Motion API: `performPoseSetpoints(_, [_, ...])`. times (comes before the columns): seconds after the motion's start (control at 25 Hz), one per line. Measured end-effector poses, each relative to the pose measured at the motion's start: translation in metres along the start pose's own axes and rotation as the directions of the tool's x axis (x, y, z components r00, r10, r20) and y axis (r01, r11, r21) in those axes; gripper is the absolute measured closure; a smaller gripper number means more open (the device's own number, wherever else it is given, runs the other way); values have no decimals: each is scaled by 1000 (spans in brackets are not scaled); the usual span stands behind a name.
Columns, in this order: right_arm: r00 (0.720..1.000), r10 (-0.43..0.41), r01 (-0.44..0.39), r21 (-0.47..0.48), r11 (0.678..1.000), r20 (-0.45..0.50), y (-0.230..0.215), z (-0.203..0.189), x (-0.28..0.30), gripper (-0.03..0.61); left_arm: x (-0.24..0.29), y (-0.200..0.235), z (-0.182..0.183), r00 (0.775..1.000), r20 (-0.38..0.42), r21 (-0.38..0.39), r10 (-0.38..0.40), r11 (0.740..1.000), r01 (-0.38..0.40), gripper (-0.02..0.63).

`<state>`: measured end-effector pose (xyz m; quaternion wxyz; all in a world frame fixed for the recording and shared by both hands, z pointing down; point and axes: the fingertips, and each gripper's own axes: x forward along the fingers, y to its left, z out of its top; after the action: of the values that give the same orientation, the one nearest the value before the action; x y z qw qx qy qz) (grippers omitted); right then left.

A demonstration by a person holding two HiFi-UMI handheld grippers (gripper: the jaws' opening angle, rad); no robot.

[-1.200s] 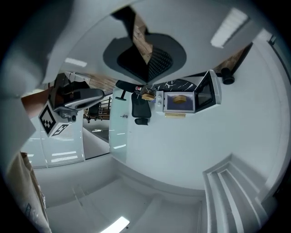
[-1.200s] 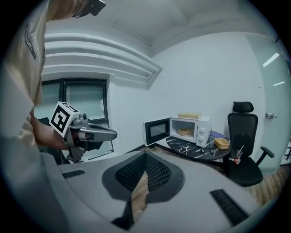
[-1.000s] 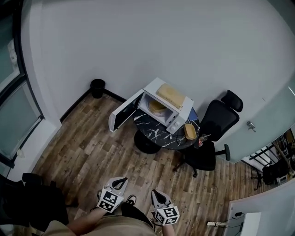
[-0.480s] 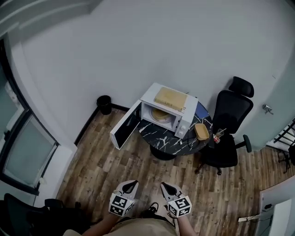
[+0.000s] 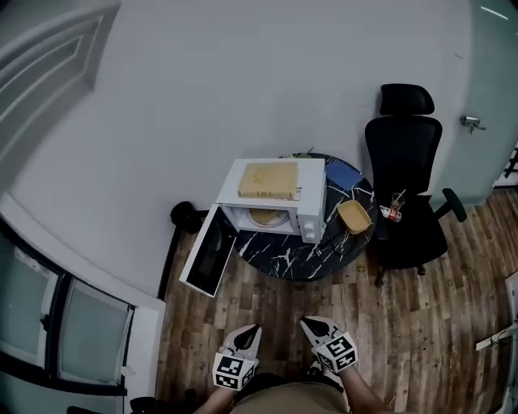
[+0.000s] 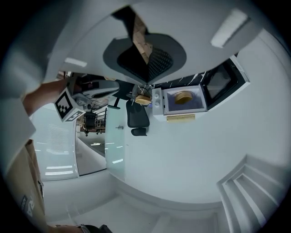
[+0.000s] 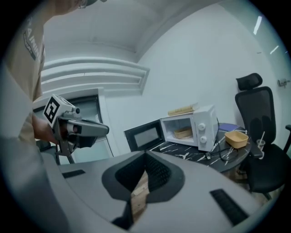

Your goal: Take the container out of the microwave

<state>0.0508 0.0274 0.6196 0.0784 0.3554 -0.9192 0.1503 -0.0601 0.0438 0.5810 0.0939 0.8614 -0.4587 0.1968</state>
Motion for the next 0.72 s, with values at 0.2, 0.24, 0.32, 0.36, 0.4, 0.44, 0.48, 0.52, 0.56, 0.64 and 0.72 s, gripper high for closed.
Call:
performPoseSetpoints(0.2, [1000, -2, 3, 58, 998, -8, -16, -2, 12, 572, 29, 16, 7, 1000, -9, -7, -27, 1000, 27, 606])
performPoseSetpoints(0.24, [1000, -4, 5, 62, 998, -15, -19, -3, 18, 572, 35, 20, 9, 999, -6, -10, -34, 999, 34, 606])
performPoseSetpoints(0.32, [999, -11, 12, 47, 999, -31, -26, 1, 33, 572, 45, 33, 14, 999, 5, -11, -44, 999, 44, 606])
performPoseSetpoints(0.36, [999, -17, 18, 33, 999, -35, -29, 6, 42, 572, 51, 43, 16, 999, 13, -11, -49, 999, 49, 606])
performPoseSetpoints(0.4, [999, -25, 26, 18, 999, -34, -31, 12, 53, 572, 56, 53, 18, 998, 20, -11, -53, 998, 54, 606])
performPoseSetpoints(0.44, [999, -36, 36, 7, 999, -31, -33, 18, 63, 572, 61, 64, 19, 998, 27, -13, -58, 998, 58, 606])
performPoseSetpoints(0.48, [999, -46, 46, 5, 999, -28, -33, 23, 71, 572, 64, 74, 20, 998, 30, -14, -62, 998, 62, 606])
performPoseSetpoints(0.52, [998, -56, 57, 10, 998, -25, -33, 29, 78, 572, 67, 83, 21, 997, 34, -13, -65, 998, 65, 606])
performPoseSetpoints(0.56, [998, -66, 66, 21, 998, -22, -34, 34, 84, 572, 70, 91, 22, 997, 38, -8, -69, 998, 69, 606])
performPoseSetpoints(0.64, [996, -87, 87, 53, 995, -11, -38, 45, 95, 572, 77, 109, 26, 996, 48, 8, -79, 997, 79, 606])
performPoseSetpoints(0.72, [992, -122, 121, 84, 989, 13, -49, 59, 107, 572, 88, 125, 30, 994, 52, 10, -101, 995, 101, 606])
